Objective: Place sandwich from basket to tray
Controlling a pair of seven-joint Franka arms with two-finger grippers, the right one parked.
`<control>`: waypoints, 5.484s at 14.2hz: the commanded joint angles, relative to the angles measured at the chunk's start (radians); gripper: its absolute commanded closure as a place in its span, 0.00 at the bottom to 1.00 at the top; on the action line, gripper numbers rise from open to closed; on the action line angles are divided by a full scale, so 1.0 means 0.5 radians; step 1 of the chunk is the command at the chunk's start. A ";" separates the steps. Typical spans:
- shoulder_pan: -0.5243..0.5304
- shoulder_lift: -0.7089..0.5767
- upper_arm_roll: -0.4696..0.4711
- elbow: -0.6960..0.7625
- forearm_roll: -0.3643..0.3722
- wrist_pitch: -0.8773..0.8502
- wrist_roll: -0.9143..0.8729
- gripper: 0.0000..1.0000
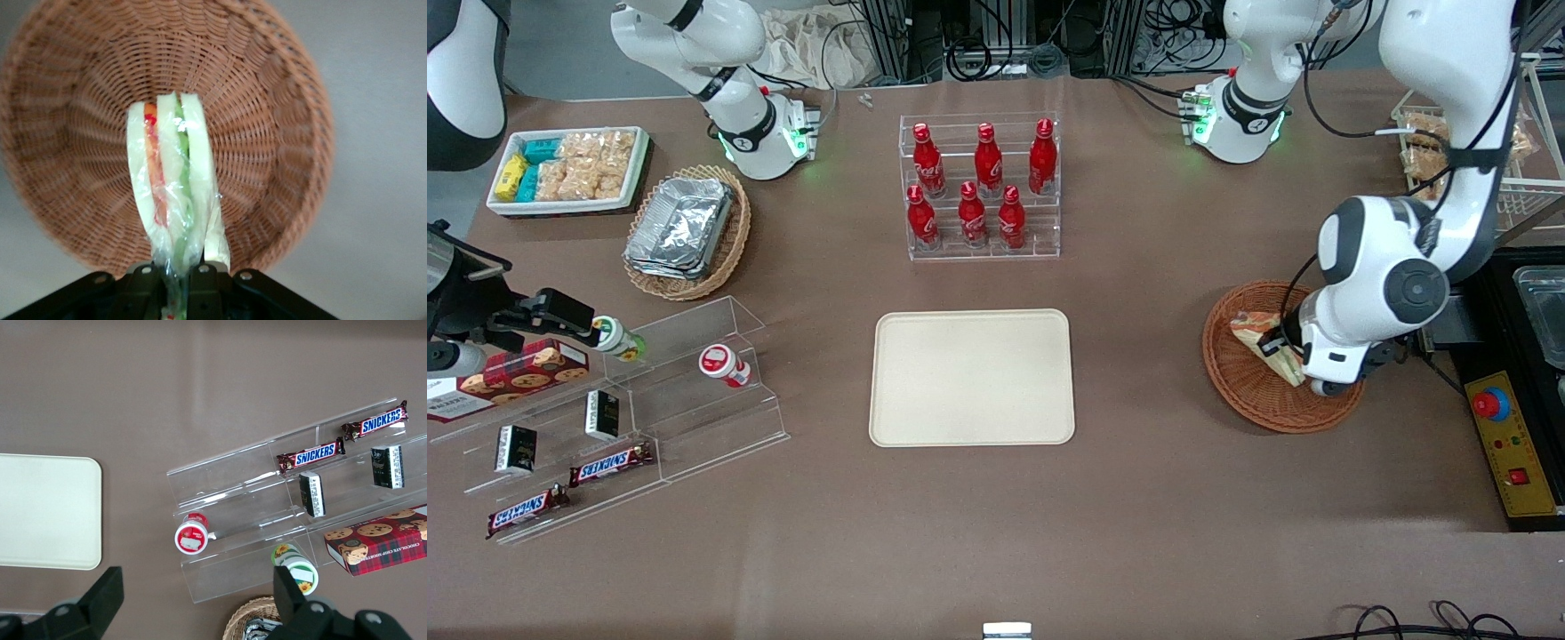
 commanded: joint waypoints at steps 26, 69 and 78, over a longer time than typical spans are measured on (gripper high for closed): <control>-0.873 0.674 -0.184 1.150 0.067 -0.124 0.051 1.00; 0.102 -0.053 -0.153 1.147 0.227 -1.271 1.217 0.00; 0.103 -0.108 -0.001 1.123 0.162 -1.213 1.229 0.00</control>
